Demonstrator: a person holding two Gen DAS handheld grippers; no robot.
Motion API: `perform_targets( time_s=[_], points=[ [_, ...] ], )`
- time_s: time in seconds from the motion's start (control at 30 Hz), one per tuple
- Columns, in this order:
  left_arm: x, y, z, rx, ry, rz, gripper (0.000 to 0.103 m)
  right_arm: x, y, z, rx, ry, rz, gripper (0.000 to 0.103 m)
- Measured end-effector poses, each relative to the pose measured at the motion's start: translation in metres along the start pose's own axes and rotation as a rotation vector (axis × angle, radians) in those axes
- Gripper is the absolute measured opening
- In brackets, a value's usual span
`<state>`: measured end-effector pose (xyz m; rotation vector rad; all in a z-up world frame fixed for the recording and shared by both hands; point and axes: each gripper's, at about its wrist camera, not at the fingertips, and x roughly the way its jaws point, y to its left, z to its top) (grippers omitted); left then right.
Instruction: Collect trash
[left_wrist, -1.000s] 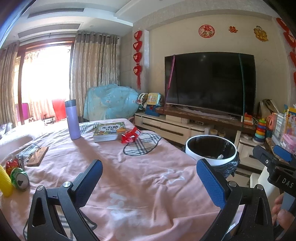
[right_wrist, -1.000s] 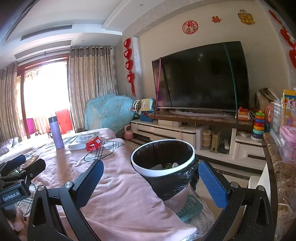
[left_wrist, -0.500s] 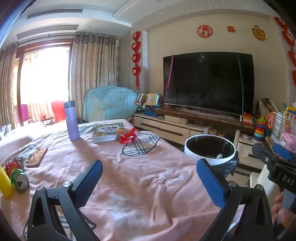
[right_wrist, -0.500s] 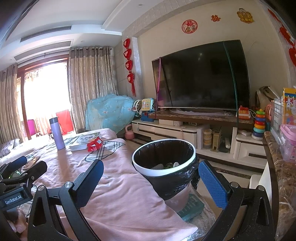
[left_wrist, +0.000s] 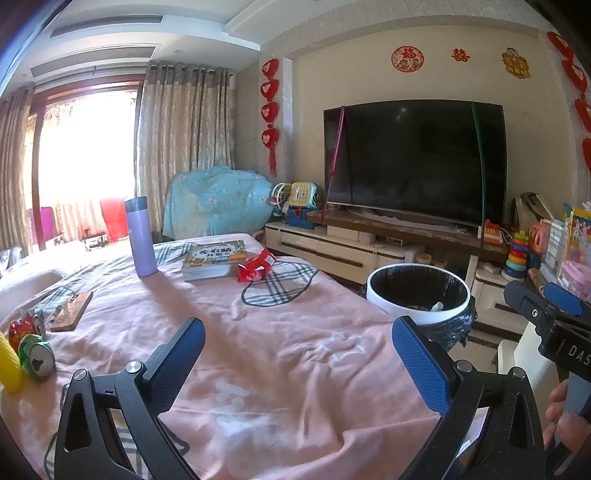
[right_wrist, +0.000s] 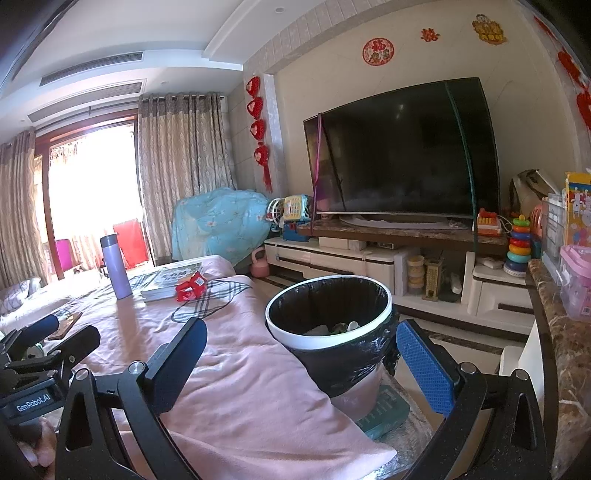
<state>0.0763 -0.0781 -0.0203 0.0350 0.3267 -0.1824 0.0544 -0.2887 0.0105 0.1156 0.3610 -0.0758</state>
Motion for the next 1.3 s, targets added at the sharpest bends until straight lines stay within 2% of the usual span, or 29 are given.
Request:
perform_targets(
  time_s=[0.9,1.3],
  points=[
    [0.004,0.0,0.001,-0.003,0.013,-0.005,0.102,0.002,0.002,-0.003,0.016,0.015,0.02,0.103],
    [0.015,0.006,0.003,-0.032,0.051,-0.012,0.102,0.014,0.003,-0.002,0.028,0.053,0.047,0.103]
  ],
)
